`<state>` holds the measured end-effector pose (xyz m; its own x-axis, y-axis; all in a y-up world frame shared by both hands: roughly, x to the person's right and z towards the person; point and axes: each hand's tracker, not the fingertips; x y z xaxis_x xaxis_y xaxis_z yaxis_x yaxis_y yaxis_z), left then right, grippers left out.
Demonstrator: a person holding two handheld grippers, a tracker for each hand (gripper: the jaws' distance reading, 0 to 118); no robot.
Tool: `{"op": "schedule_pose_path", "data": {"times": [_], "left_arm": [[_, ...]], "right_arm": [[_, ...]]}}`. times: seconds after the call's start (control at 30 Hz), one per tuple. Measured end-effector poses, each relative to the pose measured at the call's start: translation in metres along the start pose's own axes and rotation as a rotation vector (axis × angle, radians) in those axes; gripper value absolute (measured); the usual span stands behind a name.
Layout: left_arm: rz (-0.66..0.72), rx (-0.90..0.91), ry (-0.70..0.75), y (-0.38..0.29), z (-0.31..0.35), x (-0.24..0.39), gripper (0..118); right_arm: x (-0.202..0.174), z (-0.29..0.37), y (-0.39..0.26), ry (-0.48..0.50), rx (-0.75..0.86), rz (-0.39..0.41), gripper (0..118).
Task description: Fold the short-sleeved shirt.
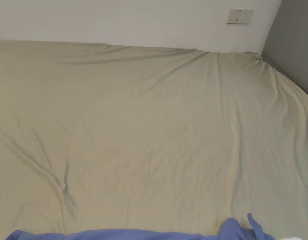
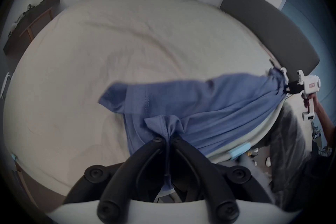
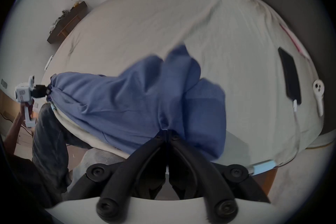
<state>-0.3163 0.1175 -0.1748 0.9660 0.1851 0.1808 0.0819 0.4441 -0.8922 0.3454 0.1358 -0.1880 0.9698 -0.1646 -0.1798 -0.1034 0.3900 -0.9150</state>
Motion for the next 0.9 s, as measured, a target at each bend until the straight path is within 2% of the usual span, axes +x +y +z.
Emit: {"op": "schedule_pose_path", "data": {"times": [0.03,0.07,0.1,0.17,0.2,0.23,0.27,0.3,0.33,0.37,0.4,0.43,0.47,0.53,0.6,0.63,0.67,0.7,0.73,0.77,0.8,0.83,0.9], "left_arm": [[0.029,-0.009,-0.016,-0.005,-0.007,-0.002,0],[0.088,0.089,-0.027,-0.006,0.001,-0.004,0],[0.141,0.061,-0.052,-0.005,0.003,-0.008,0],[0.177,0.074,-0.074,-0.010,0.005,-0.013,0],[0.163,0.072,-0.072,-0.012,0.006,-0.012,3],[0.160,0.077,-0.074,-0.014,0.007,-0.011,14],[0.165,0.089,-0.076,-0.014,0.009,-0.011,47],[0.186,0.107,-0.092,-0.014,0.013,-0.011,86],[0.225,0.144,-0.126,-0.014,0.018,-0.013,118],[0.250,0.167,-0.144,-0.016,0.023,-0.018,111],[0.228,0.185,-0.172,-0.023,0.030,-0.024,111],[0.281,0.310,-0.201,-0.019,0.036,-0.036,116],[0.324,0.343,-0.213,-0.018,0.041,-0.046,118],[0.418,0.364,-0.250,-0.012,0.054,-0.059,118],[0.485,0.274,-0.306,-0.011,0.040,-0.078,118],[0.518,0.231,-0.358,-0.012,0.027,-0.088,118],[0.557,0.199,-0.409,-0.013,0.011,-0.096,118],[0.596,0.177,-0.445,-0.014,0.001,-0.100,118],[0.633,0.157,-0.493,-0.017,-0.010,-0.102,118],[0.603,0.178,-0.458,-0.018,-0.018,-0.108,118],[0.599,0.215,-0.485,-0.018,-0.017,-0.105,118],[0.564,0.318,-0.517,-0.017,-0.014,-0.106,118],[0.615,0.252,-0.664,-0.020,-0.031,-0.103,118]], "right_arm": [[0.003,-0.004,0.001,0.015,0.013,-0.039,3],[0.003,-0.004,0.002,0.006,0.026,-0.052,3],[0.002,-0.003,0.004,0.006,0.022,-0.055,3],[-0.002,-0.002,0.004,-0.013,0.013,-0.047,4],[-0.006,-0.002,0.003,-0.036,0.015,-0.014,5],[-0.010,-0.002,0.001,-0.058,0.020,0.014,10],[-0.015,0.000,0.000,-0.077,0.032,0.042,20],[-0.021,0.004,-0.002,-0.070,0.037,0.067,35],[-0.026,0.011,-0.003,-0.071,0.035,0.069,54],[-0.033,0.023,-0.004,-0.070,0.035,0.062,79],[-0.040,0.037,-0.004,-0.081,0.054,0.061,84],[-0.048,0.056,-0.006,-0.070,0.125,0.060,84],[-0.059,0.080,-0.005,-0.075,0.223,0.084,84],[-0.083,0.123,0.001,-0.106,0.388,0.105,84],[-0.106,0.163,0.003,-0.165,0.631,0.096,83],[-0.116,0.182,0.005,-0.155,0.733,0.097,83],[-0.124,0.198,0.007,-0.098,0.791,0.099,76],[-0.132,0.210,0.010,-0.065,0.842,0.110,59],[-0.139,0.220,0.014,-0.026,0.870,0.133,26],[-0.149,0.229,0.018,-0.083,0.902,0.144,2],[-0.158,0.233,0.019,-0.079,0.911,0.133,2],[-0.165,0.239,0.023,-0.048,0.897,0.158,2],[-0.180,0.244,0.021,-0.036,0.925,0.185,2]]}}
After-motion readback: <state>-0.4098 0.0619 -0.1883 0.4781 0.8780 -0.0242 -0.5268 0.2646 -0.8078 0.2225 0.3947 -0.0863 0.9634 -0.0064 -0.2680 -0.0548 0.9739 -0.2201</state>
